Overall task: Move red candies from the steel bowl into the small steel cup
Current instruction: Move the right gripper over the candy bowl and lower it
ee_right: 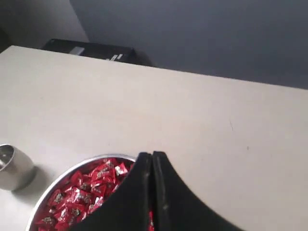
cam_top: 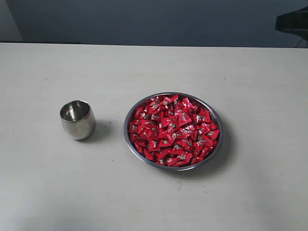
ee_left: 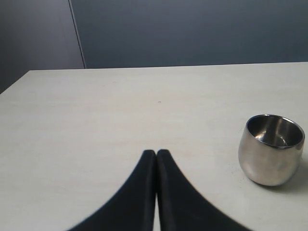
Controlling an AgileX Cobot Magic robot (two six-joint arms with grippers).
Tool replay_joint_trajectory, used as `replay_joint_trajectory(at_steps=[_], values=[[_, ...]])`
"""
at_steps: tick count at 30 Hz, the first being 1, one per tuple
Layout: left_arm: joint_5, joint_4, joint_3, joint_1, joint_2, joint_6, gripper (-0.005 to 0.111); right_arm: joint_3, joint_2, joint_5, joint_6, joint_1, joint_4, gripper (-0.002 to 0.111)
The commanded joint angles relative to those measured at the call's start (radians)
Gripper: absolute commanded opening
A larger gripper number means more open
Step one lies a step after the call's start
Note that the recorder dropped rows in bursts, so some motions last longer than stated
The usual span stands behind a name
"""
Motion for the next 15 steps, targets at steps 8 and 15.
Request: replay_joint_trajectory(at_steps=[8,15], values=[[-0.002,0.001,0.004,0.001,-0.004,-0.003,0.000,-0.008,0.239,-0.056,-0.060,0.203,-0.041,-0.001],[-0.002,0.001,0.004,0.001,-0.004,-0.003,0.000,-0.008,0.386,-0.171,-0.060,0.361,-0.082,-0.001]])
